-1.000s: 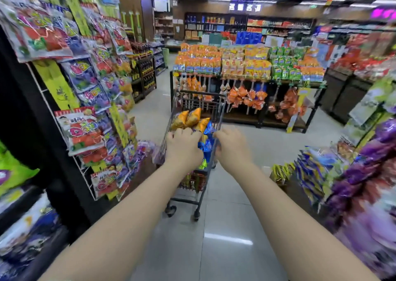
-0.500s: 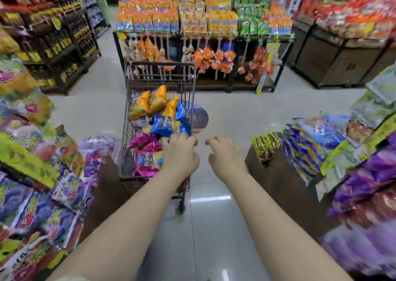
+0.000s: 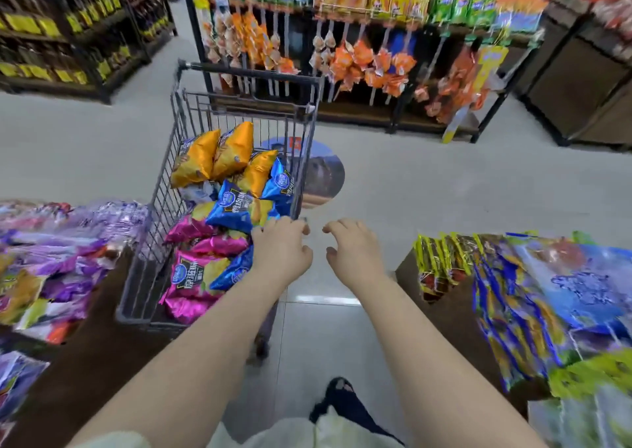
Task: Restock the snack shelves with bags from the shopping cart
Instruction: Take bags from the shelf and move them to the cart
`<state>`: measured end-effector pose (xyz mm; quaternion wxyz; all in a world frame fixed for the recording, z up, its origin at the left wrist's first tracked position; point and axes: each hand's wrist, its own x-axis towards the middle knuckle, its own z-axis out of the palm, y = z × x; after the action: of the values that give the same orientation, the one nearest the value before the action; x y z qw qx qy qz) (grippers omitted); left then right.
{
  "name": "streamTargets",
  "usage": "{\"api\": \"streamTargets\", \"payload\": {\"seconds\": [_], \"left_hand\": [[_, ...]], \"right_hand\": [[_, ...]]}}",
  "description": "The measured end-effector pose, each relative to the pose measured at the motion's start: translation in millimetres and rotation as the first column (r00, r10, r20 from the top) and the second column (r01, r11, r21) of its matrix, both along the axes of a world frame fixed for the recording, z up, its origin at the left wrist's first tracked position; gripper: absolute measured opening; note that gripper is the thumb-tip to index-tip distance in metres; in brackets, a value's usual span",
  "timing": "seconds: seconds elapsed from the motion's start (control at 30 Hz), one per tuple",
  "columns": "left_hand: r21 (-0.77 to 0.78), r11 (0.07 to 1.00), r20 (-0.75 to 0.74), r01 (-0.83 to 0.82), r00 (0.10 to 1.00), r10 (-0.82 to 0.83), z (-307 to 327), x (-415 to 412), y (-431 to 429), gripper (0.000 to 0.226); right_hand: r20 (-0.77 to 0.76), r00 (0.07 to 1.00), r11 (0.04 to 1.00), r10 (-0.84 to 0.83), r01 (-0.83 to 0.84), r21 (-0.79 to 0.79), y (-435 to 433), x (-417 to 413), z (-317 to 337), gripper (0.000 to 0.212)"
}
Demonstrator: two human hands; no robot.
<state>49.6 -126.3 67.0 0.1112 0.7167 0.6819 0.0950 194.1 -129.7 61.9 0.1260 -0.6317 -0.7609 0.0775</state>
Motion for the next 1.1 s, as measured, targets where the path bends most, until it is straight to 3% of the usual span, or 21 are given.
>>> {"api": "streamTargets", "payload": {"seconds": [0.13,0.23,0.37,0.57,0.83,1.1], "left_hand": [[0.032,0.99,0.022,-0.139,0.99,0.139,9,23,68,0.02],[0.025,0.975,0.005,-0.221,0.975,0.221,2,24,108,0.027],[-0.04,0.933,-0.005,-0.357,0.934,0.358,-20,4,142,0.034],[-0.072,0.855,0.023,-0.514,0.856,0.516,-48,-41,207,0.026],[-0.109,0.757,0.048,-0.644,0.757,0.651,-44,-92,283,0.03],[-0.234,0.598,0.11,-0.767,0.59,0.8,-68,-117,321,0.031]], "right_hand": [[-0.05,0.994,0.995,0.097,-0.096,0.022,78,26,1,0.036],[-0.068,0.981,0.983,0.184,-0.184,0.002,134,26,-5,0.033],[-0.053,0.949,0.949,0.31,-0.312,-0.047,196,11,-18,0.036],[-0.014,0.893,0.888,0.45,-0.449,-0.095,286,-28,-29,0.034],[-0.045,0.832,0.811,0.553,-0.55,-0.198,383,-88,-25,0.038],[-0.116,0.784,0.733,0.61,-0.614,-0.293,465,-133,-52,0.04]]}}
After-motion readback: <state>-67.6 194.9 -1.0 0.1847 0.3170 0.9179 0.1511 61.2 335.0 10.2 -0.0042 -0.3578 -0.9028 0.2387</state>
